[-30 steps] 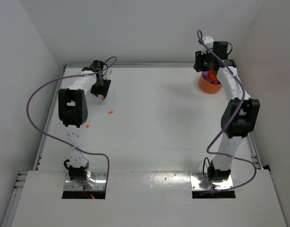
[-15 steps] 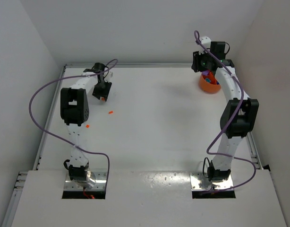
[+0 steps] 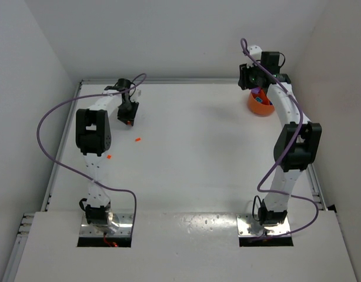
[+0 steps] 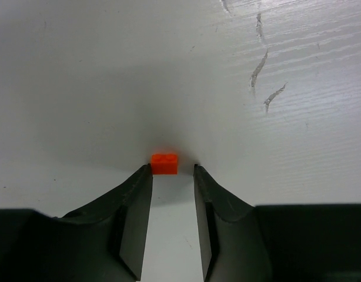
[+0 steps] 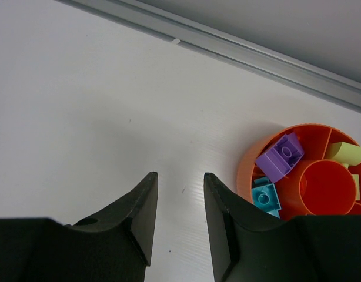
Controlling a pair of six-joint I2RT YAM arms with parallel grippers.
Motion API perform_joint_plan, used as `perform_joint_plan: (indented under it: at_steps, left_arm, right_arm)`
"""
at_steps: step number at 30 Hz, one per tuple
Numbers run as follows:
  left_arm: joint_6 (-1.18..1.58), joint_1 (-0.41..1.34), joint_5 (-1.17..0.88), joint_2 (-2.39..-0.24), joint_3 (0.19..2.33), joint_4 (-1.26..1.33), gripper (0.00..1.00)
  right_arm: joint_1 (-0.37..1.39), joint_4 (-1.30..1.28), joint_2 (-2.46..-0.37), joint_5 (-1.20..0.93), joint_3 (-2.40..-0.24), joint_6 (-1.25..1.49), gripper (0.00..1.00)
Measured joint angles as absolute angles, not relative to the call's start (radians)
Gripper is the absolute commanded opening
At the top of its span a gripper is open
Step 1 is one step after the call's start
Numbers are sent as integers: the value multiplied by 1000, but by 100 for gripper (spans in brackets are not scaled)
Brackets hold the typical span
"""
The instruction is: Sort the legos into containers by color
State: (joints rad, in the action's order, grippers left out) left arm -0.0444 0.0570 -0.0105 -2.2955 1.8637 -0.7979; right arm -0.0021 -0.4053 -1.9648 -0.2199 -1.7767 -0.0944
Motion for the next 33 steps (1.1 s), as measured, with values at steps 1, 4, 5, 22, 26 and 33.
perform_joint_plan:
  at_steps: [1,4,5,22,26,33]
  left_arm:
    - [-44,57,-12,-2296,1864,-797,37]
    - [-43,52,-16,-2298,1866,-798,36]
    - [-42,51,-18,-2300,1869,-798,36]
    - [-35,44,-25,-2317,1892,-802,26]
    - [-27,39,-30,-2328,1912,-799,24]
    - [-23,38,-37,-2332,1916,-798,14]
  right_arm:
    - [-2,-405,-1965,-220,-1777,-94,38]
    - [-2,-405,-1965,-220,-1777,-95,38]
    - [-2,-405,-1965,-220,-1777,-95,38]
    - [17,-405,-1965,-219,-1777,-95,38]
    - [17,-405,-1965,-219,-1777,-96,38]
    - [23,-405,-1980,-221,-1777,-102,38]
